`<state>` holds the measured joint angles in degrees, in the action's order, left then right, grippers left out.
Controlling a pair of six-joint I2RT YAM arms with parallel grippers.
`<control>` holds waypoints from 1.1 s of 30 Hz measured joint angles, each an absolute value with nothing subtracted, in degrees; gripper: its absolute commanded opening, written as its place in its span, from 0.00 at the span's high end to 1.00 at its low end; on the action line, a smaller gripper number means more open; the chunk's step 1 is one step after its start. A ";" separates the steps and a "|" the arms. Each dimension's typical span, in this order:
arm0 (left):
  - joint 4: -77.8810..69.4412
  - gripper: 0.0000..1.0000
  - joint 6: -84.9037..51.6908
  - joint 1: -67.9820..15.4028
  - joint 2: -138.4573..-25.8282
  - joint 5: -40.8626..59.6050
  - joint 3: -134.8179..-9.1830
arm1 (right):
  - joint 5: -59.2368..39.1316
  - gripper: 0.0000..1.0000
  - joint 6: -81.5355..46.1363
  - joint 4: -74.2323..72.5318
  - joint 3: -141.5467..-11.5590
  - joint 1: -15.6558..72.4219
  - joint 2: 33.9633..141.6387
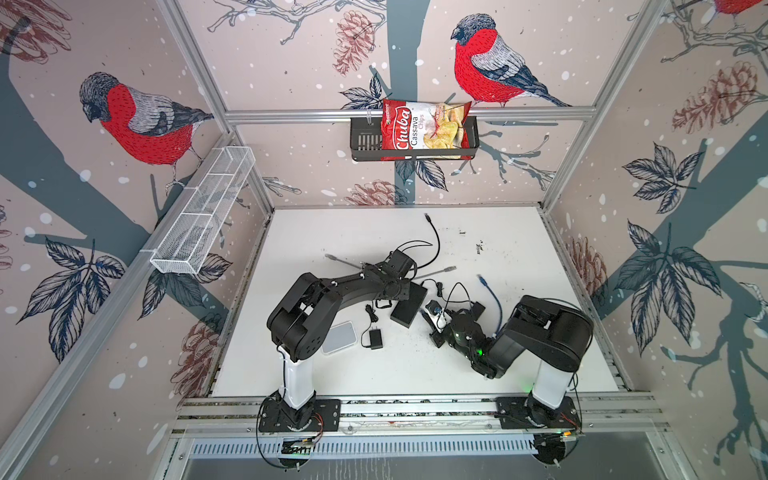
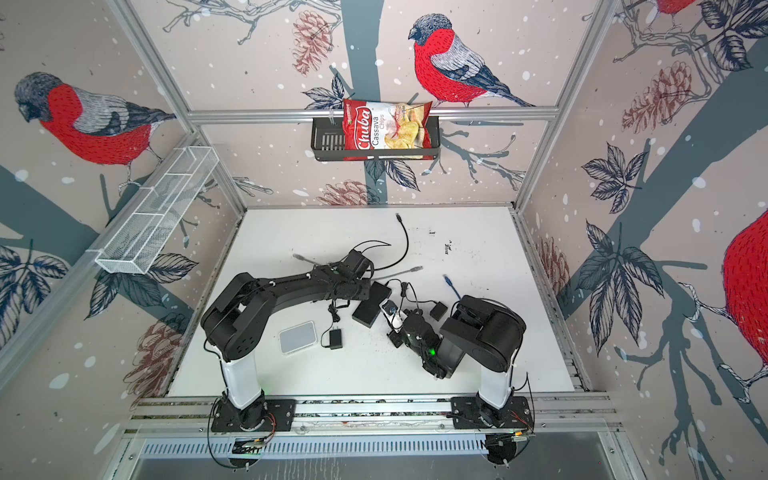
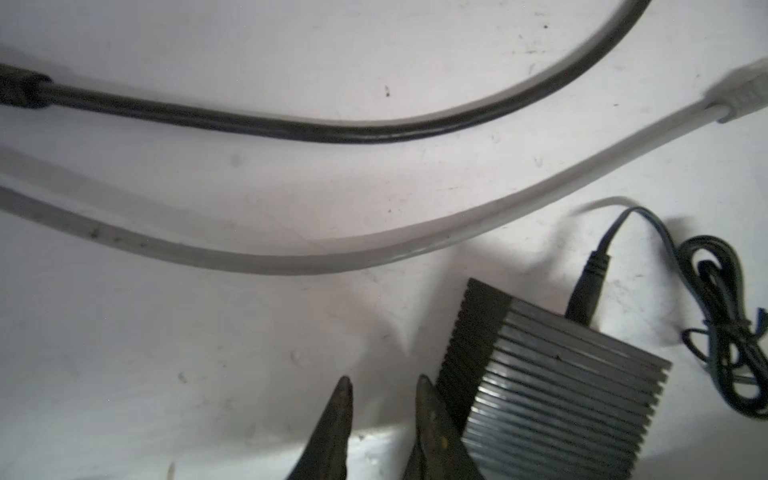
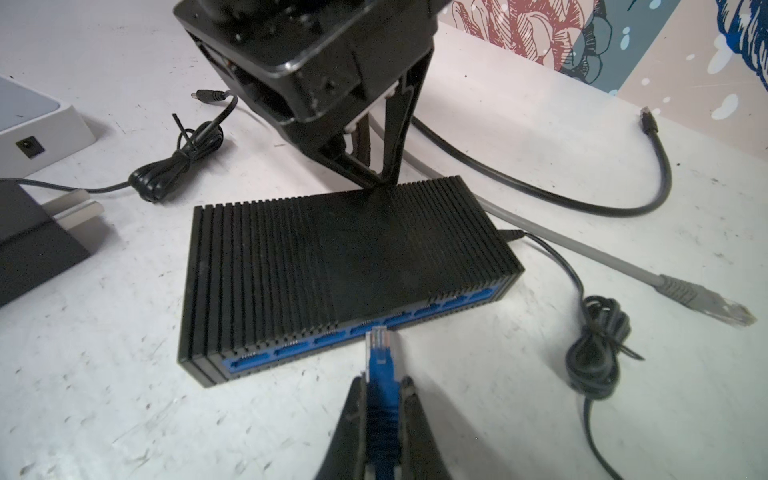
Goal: Insert the plug into the switch port
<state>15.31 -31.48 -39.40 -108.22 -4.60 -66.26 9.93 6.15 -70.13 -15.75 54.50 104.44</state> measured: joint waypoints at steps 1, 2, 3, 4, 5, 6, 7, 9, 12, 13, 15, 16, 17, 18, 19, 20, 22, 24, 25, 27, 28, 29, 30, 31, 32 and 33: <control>15.09 0.74 -31.48 -39.40 -108.27 -4.51 -66.08 | 9.78 0.98 6.17 -70.26 -15.75 54.37 104.55; 14.83 0.74 -31.46 -39.40 -108.31 -4.51 -65.89 | 9.63 0.98 6.17 -70.46 -15.75 54.37 104.68; 14.68 0.75 -31.46 -39.40 -108.33 -4.51 -65.78 | 9.50 0.98 6.20 -70.61 -15.75 54.35 104.75; 14.41 0.75 -31.46 -39.38 -108.38 -4.51 -65.65 | 9.23 0.98 6.22 -70.78 -15.77 54.26 104.90; 14.33 0.75 -31.46 -39.38 -108.38 -4.54 -65.58 | 9.02 0.98 6.24 -71.09 -15.77 54.19 105.06; 14.24 0.75 -31.46 -39.38 -108.38 -4.51 -65.56 | 8.86 0.98 6.24 -71.29 -15.70 54.19 105.12; 14.11 0.76 -31.44 -39.38 -108.38 -4.51 -65.49 | 8.51 0.98 6.24 -71.77 -15.51 54.11 105.16; 13.96 0.76 -31.44 -39.38 -108.38 -4.12 -65.43 | 7.79 0.98 6.24 -73.34 -14.87 54.11 105.25; 13.93 0.76 -31.44 -39.38 -108.47 -3.70 -65.28 | 7.01 0.98 6.22 -74.37 -14.37 54.00 105.25; 13.91 0.77 -31.46 -39.38 -108.49 -3.68 -65.25 | 6.79 0.98 6.22 -74.52 -14.28 53.98 105.25; 13.78 0.77 -31.42 -39.38 -108.53 -3.55 -65.25 | 6.44 0.98 6.22 -74.56 -14.20 53.98 105.25; 13.72 0.77 -31.42 -39.38 -108.55 -3.40 -65.25 | 6.20 0.98 6.22 -74.76 -14.20 53.98 105.30; 13.56 0.78 -31.42 -39.38 -108.57 -3.31 -65.23 | 6.09 0.98 6.22 -75.02 -14.20 53.98 105.43; 13.50 0.78 -31.42 -39.38 -108.62 -3.25 -65.23 | 5.98 0.98 6.22 -75.46 -14.20 53.98 105.75; 13.26 0.78 -31.42 -39.38 -108.68 -3.25 -65.23 | 5.98 0.98 6.22 -76.14 -14.17 53.98 106.19; 12.91 0.79 -31.42 -39.38 -108.79 -3.18 -65.23 | 5.98 0.98 6.22 -76.77 -14.17 53.98 106.67; 12.47 0.80 -31.22 -39.38 -108.97 -3.11 -65.23 | 6.02 0.98 6.22 -78.41 -14.15 54.00 107.85; 12.05 0.81 -31.07 -39.38 -109.12 -3.07 -65.21 | 6.13 0.98 6.22 -80.03 -14.15 54.00 108.97; 11.68 0.83 -31.07 -39.38 -109.14 -3.01 -65.12 | 6.26 0.98 6.20 -80.93 -14.17 54.00 109.65; 10.90 0.87 -31.09 -39.38 -109.14 -2.83 -64.77 | 6.63 0.98 6.11 -82.61 -14.17 54.00 110.76; 10.31 0.88 -31.09 -39.38 -109.12 -2.68 -64.51 | 6.79 0.98 6.09 -83.37 -14.17 54.02 111.31; 9.85 0.89 -31.07 -39.38 -109.08 -2.48 -64.23 | 6.96 0.98 6.09 -83.99 -14.20 54.06 111.77; 9.58 0.89 -31.09 -39.38 -109.03 -2.35 -64.07 | 7.07 0.98 6.07 -84.44 -14.22 54.11 112.14; 9.30 0.90 -31.20 -39.38 -108.97 -2.20 -63.86 | 7.11 0.98 6.04 -84.97 -14.22 54.11 112.49; 9.08 0.92 -31.24 -39.38 -108.97 -2.02 -63.72 | 7.11 0.98 6.02 -85.32 -14.24 54.11 112.77; 8.82 0.93 -31.27 -39.38 -108.97 -1.91 -63.66 | 7.11 0.98 5.89 -85.60 -14.26 54.13 112.90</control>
